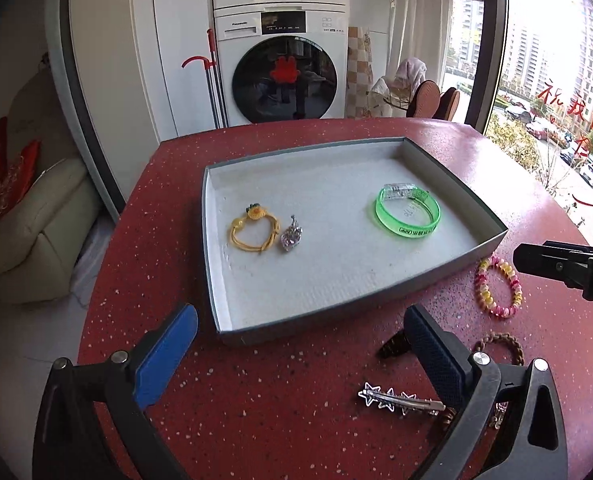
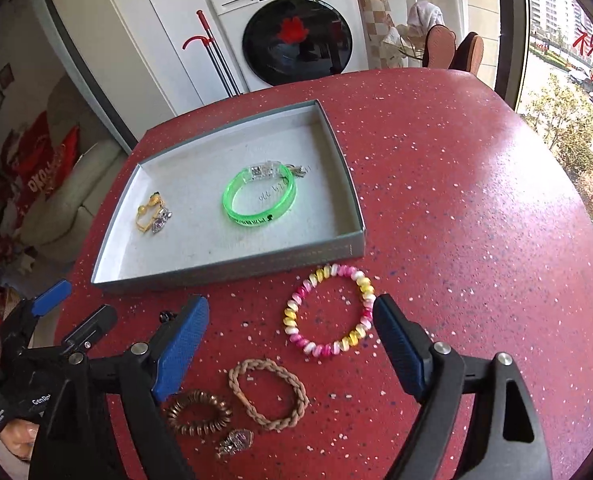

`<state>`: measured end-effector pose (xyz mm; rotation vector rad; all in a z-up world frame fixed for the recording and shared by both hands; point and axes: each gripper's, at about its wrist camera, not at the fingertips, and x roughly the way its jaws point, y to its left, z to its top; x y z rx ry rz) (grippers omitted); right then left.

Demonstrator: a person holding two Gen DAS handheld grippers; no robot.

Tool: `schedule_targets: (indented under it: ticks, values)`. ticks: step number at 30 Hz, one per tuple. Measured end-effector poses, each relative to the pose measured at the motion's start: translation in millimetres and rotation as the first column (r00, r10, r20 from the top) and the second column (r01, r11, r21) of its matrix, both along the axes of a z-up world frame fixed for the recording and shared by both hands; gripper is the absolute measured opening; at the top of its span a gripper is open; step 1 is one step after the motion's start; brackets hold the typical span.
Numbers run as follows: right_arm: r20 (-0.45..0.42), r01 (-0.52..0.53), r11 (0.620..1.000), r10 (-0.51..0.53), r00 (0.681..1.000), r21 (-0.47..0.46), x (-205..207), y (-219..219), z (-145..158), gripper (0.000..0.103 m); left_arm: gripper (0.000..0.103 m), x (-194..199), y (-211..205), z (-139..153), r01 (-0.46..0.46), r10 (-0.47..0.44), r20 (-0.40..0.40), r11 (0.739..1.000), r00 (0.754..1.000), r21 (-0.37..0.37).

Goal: Organize jewelry
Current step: 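Move the right tool to the beaded bracelet while the left tool approaches the black claw clip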

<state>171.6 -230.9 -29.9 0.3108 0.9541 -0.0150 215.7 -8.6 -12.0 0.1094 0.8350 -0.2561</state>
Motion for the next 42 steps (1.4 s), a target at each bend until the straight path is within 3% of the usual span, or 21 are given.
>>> schedule_targets:
  ticks: [5,15,28,37,42]
  values:
    - [-0.044,0.027,0.999,-0.027,0.999,-0.019,-15,-10,-14,0.086,0.103,-9,-1,-19,-0.04,0.036,-0.096,0.999,0.995,-0.036]
    - [-0.083,0.104,0.994,-0.106,0.991,-0.018,-21,-39,-30,0.086,0.103,-17,-36,-27,0.056,-0.056,-0.066,0.998,0.996,0.004]
    - [-0.101,0.082,0.994,-0.09,0.991,-0.077,0,-30,-42,0.086,0.103,-8,-53,-37,0.08,-0.077,-0.086,0.996,0.993,0.035]
    - [-0.099,0.058,0.982,-0.076,0.992,-0.179,12,-17,-46,0.072,0.098,-5,-62,-39,0.103,-0.099,-0.085,0.993,0.991,0.05]
    - [-0.096,0.015,0.972,-0.038,0.995,-0.233,13,-8,-46,0.06,0.082,-5,-63,-42,0.108,-0.103,-0.095,0.993,0.99,0.053]
